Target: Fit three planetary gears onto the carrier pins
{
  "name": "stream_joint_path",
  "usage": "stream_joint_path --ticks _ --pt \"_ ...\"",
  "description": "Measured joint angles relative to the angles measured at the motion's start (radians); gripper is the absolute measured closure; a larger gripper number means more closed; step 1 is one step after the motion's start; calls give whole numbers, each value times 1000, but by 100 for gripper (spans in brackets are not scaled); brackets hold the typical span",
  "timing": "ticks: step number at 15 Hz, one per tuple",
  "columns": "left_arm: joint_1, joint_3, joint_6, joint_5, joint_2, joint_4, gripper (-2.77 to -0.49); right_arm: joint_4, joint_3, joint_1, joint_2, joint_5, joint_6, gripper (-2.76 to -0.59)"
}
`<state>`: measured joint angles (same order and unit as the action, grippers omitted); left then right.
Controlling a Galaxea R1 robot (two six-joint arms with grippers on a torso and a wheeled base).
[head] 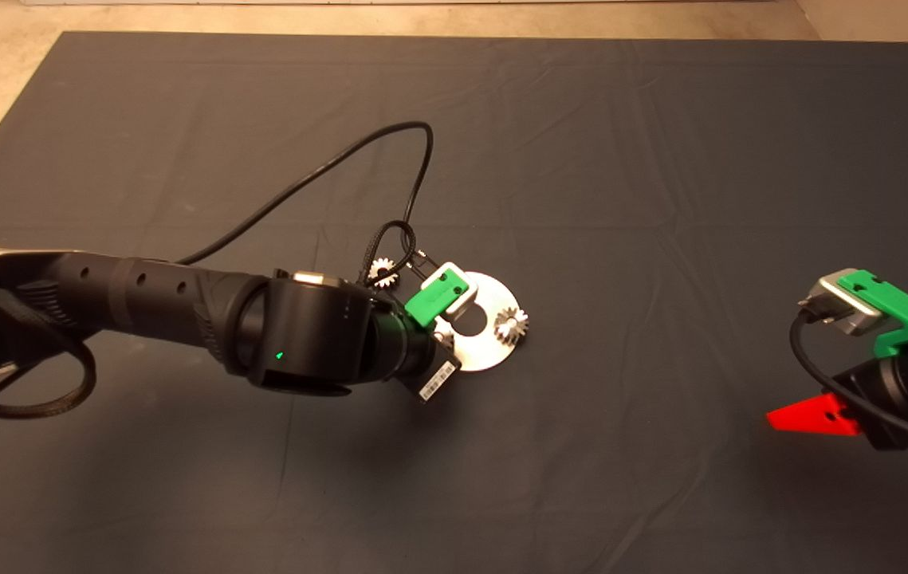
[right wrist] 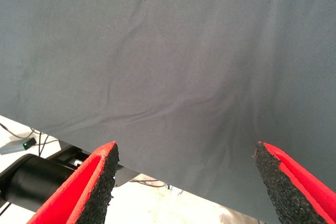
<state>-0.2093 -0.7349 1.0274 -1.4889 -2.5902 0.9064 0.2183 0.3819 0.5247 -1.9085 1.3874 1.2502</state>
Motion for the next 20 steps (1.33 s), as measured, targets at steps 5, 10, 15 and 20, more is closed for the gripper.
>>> stream_joint_path --ticks 5,10,15,20 --pt "-38 6 0 -5 70 -1 -146 -3 0 19 0 8 0 -191" --pt "-44 6 3 -6 153 -11 -146 -21 0 38 3 5 0 -192" --pt "-66 15 7 7 152 -23 -146 -23 0 38 2 53 0 -191" --pt "-65 23 7 28 180 -23 -146 -25 0 39 1 119 -1 -192"
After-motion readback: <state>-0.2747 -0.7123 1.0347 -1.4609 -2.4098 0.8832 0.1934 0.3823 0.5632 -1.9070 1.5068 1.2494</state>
